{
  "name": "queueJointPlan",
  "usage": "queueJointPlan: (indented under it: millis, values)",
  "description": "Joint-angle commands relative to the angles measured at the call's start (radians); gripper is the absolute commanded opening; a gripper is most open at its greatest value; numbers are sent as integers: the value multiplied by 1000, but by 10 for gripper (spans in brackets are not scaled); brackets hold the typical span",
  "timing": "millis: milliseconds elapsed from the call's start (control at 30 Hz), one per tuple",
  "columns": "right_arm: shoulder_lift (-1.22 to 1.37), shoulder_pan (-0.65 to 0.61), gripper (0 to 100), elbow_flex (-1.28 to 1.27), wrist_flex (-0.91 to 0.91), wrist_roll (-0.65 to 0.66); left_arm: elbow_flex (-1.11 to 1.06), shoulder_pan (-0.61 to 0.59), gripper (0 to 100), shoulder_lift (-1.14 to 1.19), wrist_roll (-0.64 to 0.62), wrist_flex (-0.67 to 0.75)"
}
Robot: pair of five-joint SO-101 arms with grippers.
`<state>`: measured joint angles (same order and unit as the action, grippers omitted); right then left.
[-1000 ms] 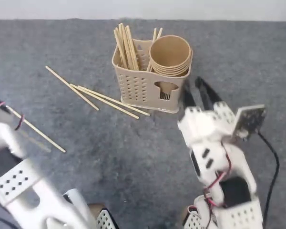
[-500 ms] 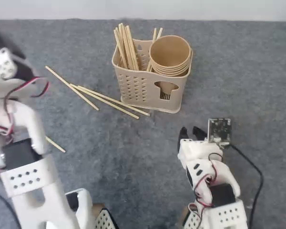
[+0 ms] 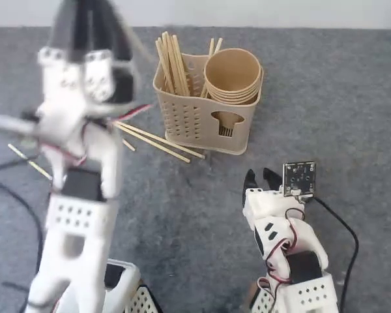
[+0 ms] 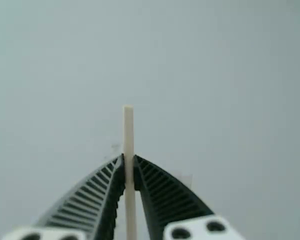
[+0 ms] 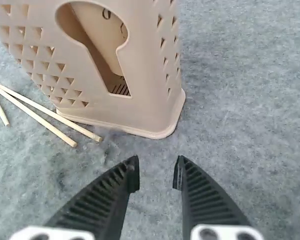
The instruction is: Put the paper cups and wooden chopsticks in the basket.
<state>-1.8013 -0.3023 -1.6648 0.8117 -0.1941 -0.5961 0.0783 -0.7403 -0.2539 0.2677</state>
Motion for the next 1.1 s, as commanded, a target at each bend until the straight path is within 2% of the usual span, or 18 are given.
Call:
queueJointPlan:
  millis: [0,233,533,633,700,833,1067]
  values:
    - [-2,13,127,-20,-22,15,153,26,12,212,29,25]
    - [-2,13,128,-20,-22,17,203,31,12,390,31,29]
    - [-2,13,128,-20,-24,18,202,26,13,474,31,25]
    - [-2,13,126,-20,-22,52,202,21,81,473,26,20]
    - [-2,13,126,-20,-22,55,208,8,164,465,25,-46]
    - [-1,13,126,-20,-22,58,217,9,278,381,23,-285]
    - [2,13,126,-20,-22,60,182,-5,289,166,23,-450]
